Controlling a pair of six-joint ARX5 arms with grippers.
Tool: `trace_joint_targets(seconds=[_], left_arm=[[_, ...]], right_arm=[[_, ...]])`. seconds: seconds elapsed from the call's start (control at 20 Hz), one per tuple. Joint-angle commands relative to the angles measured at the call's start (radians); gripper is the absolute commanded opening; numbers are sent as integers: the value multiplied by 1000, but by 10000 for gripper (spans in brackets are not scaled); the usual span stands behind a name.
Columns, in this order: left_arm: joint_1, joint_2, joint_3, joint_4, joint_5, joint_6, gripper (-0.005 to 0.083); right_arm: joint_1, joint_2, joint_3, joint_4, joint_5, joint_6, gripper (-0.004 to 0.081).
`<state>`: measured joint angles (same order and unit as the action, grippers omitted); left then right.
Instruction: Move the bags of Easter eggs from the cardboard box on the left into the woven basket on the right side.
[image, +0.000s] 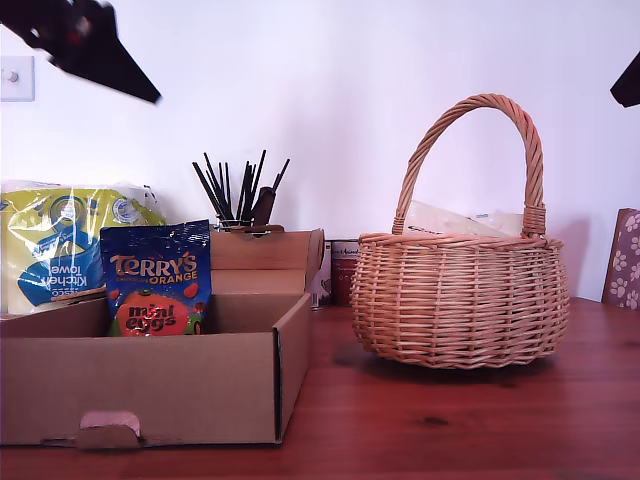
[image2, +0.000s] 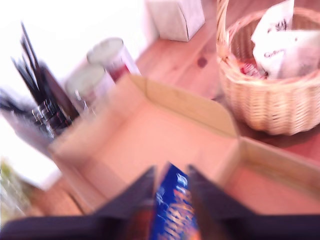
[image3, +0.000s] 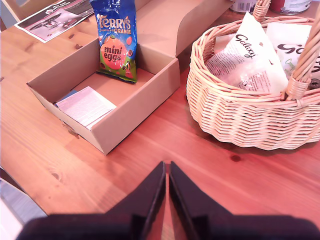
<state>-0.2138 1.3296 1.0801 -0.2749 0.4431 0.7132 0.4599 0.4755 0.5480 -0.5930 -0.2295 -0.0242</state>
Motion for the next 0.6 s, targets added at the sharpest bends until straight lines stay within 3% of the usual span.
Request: trace_joint_targets(seconds=[0.0, 0.3, 0.55], left_arm=[[-9, 52, 1, 14, -12, 44, 724], [-11, 246, 114, -25, -44, 114, 723], [-11, 417, 286, -242, -83, 136, 722]], right_arm=[[5, 0, 11, 5, -4, 1, -12], [5, 0, 11, 5, -4, 1, -12], [5, 0, 11, 5, -3, 1, -12]])
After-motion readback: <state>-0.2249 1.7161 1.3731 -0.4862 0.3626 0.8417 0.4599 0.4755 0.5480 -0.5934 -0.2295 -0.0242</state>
